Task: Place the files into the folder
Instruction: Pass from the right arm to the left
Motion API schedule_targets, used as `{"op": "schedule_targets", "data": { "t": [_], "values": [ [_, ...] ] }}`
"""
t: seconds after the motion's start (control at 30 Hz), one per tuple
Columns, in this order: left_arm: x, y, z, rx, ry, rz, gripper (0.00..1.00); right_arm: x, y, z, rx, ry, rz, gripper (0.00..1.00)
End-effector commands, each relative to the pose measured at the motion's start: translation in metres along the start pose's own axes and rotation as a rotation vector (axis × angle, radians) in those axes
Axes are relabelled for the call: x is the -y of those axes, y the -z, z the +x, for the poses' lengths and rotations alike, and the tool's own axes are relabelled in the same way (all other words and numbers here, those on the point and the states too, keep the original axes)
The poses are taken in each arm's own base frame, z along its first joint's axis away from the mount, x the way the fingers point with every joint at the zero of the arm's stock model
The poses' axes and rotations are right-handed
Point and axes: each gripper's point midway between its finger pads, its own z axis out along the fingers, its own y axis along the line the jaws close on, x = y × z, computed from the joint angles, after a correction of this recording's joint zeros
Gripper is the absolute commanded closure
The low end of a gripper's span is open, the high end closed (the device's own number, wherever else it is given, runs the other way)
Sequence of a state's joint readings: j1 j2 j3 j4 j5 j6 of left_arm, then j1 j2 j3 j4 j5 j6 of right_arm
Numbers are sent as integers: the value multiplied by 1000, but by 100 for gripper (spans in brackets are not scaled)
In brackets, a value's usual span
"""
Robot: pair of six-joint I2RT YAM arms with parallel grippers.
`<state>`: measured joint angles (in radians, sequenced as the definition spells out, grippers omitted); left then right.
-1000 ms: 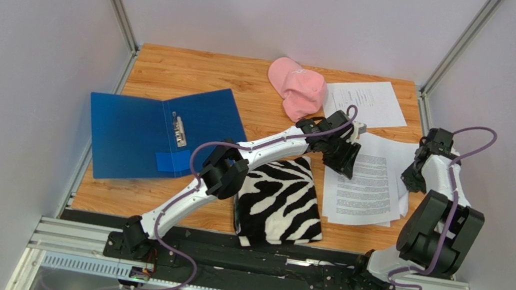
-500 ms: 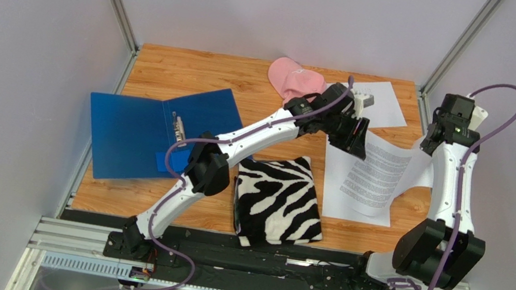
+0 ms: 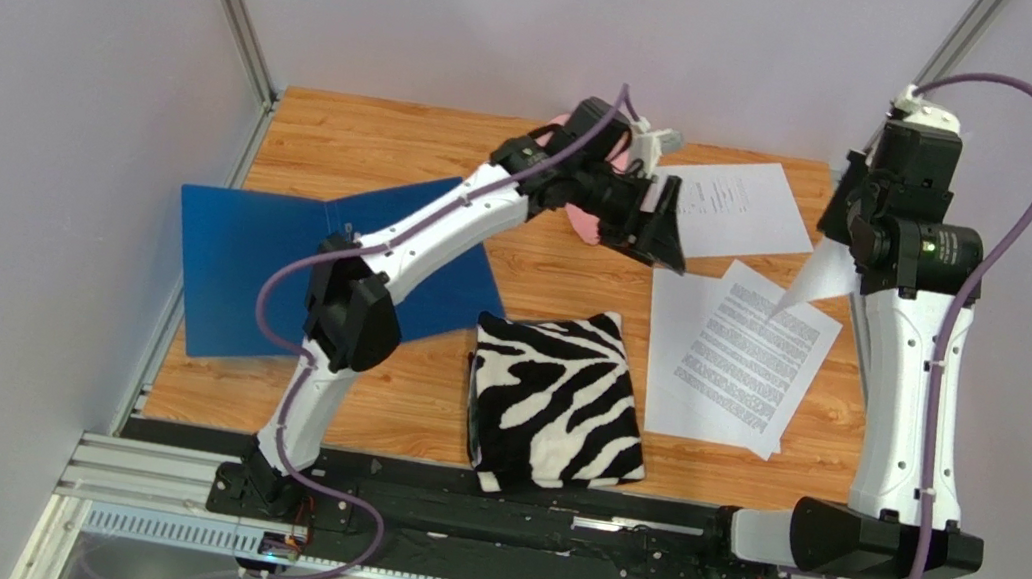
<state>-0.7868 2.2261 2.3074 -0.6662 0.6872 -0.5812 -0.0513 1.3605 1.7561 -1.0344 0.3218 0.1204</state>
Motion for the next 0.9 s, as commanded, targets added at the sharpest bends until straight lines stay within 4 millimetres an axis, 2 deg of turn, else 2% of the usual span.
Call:
{"op": "schedule_targets", "data": {
  "t": [0.0, 0.03, 0.07, 0.1, 0.17, 0.2, 0.23, 0.27, 0.3, 0.37, 0.4, 0.5, 0.53, 0.57, 0.6, 0.63, 0.67, 0.77, 0.8, 0.87],
  "values": [
    [30, 99, -28, 103, -99, 109, 18, -84, 40, -3, -18, 54, -400, 100],
    [29, 115, -22, 105, -68, 127, 17, -107, 52, -1, -25, 53, -488, 100],
    [22, 138, -33, 148, -78, 158, 11, -124, 63, 1, -32, 59, -573, 100],
    [16, 152, -35, 171, -56, 149, 11, -146, 78, 1, -14, 76, -653, 100],
    [2, 185, -33, 211, -27, 151, 10, -171, 98, 1, -9, 82, -764, 100],
    [-9, 186, -21, 194, 46, 164, 9, -187, 111, -3, 10, 88, -826, 100],
    [-7, 196, -22, 216, 28, 187, 9, -196, 118, -4, 15, 88, -865, 100],
    [-14, 206, -18, 215, 52, 208, 8, -207, 131, -4, 7, 79, -932, 100],
    [-28, 204, -7, 204, 123, 205, 8, -220, 142, -8, 25, 80, -993, 100],
    [-34, 219, -5, 240, 121, 216, 8, -233, 160, -11, 33, 61, -1080, 100],
    [-38, 223, 4, 246, 162, 220, 8, -239, 170, -17, 60, 53, -1121, 100],
    [-55, 240, 8, 305, 147, 142, 8, -250, 180, -15, 61, 16, -1197, 100],
    [-69, 241, 15, 312, 208, 51, 8, -252, 176, -14, 62, 10, -1192, 100],
    [-72, 243, 17, 320, 198, 4, 8, -255, 163, 0, 27, 8, -1173, 99],
    [-74, 245, 20, 328, 179, -29, 8, -255, 160, 0, 39, -5, -1165, 100],
    [-76, 245, 21, 328, 190, -36, 8, -252, 148, 1, 42, -24, -1108, 100],
    [-76, 244, 22, 326, 194, -30, 8, -250, 129, 18, 3, -31, -1053, 100],
    [-78, 238, 24, 312, 215, -14, 9, -221, 91, 31, -29, -103, -888, 100],
    [-81, 233, 26, 307, 230, -12, 9, -202, 68, 44, -57, -141, -830, 100],
    [-82, 216, 26, 292, 230, 4, 9, -187, 54, 54, -97, -206, -816, 100]
  ]
}}
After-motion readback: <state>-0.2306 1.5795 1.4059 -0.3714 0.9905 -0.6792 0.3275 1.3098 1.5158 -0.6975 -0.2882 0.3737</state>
